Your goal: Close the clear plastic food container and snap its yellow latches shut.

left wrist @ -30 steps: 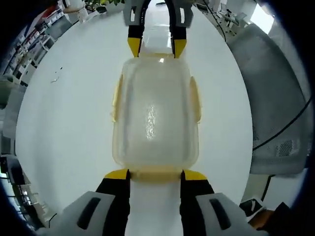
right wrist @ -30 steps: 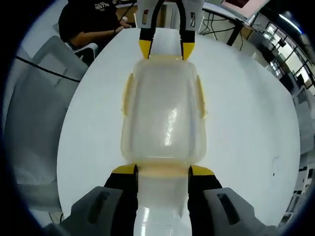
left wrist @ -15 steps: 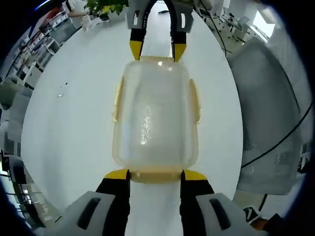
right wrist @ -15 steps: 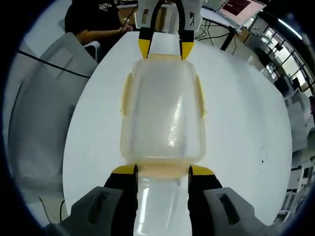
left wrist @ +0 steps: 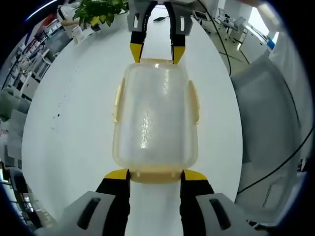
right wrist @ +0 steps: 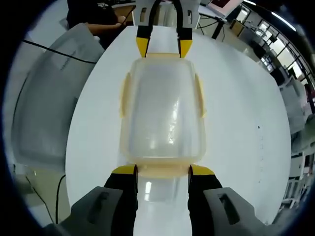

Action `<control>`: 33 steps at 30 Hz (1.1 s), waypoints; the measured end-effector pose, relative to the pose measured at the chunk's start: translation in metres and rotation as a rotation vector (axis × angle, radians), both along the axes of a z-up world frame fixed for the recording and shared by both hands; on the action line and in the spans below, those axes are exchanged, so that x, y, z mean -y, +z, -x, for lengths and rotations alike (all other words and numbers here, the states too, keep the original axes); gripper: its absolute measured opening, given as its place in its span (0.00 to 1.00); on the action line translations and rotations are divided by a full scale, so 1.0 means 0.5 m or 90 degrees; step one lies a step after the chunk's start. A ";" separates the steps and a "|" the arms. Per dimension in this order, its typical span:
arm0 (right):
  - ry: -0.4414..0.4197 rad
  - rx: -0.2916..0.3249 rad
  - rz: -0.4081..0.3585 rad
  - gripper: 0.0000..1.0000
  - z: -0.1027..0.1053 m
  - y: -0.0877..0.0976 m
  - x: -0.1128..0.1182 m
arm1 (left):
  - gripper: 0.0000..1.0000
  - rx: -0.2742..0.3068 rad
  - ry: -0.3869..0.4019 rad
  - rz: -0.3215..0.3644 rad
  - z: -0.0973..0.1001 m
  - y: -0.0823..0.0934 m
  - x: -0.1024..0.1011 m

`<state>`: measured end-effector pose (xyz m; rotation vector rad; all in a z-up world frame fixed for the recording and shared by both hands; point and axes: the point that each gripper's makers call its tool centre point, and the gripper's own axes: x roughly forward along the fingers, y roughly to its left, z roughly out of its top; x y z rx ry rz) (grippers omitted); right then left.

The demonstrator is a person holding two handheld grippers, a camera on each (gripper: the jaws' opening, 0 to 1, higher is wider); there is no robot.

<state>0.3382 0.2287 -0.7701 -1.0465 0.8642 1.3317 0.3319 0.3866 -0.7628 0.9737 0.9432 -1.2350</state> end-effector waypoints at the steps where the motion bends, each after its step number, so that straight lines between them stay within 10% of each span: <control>1: -0.004 -0.001 0.002 0.35 0.000 -0.002 0.018 | 0.34 -0.001 -0.005 0.001 -0.002 -0.001 0.017; 16: -0.042 -0.026 0.017 0.36 0.007 -0.026 0.182 | 0.34 -0.032 -0.038 -0.023 -0.013 -0.023 0.182; 33: -0.039 -0.049 0.012 0.36 0.027 -0.037 0.185 | 0.34 -0.061 -0.033 -0.067 0.006 -0.037 0.183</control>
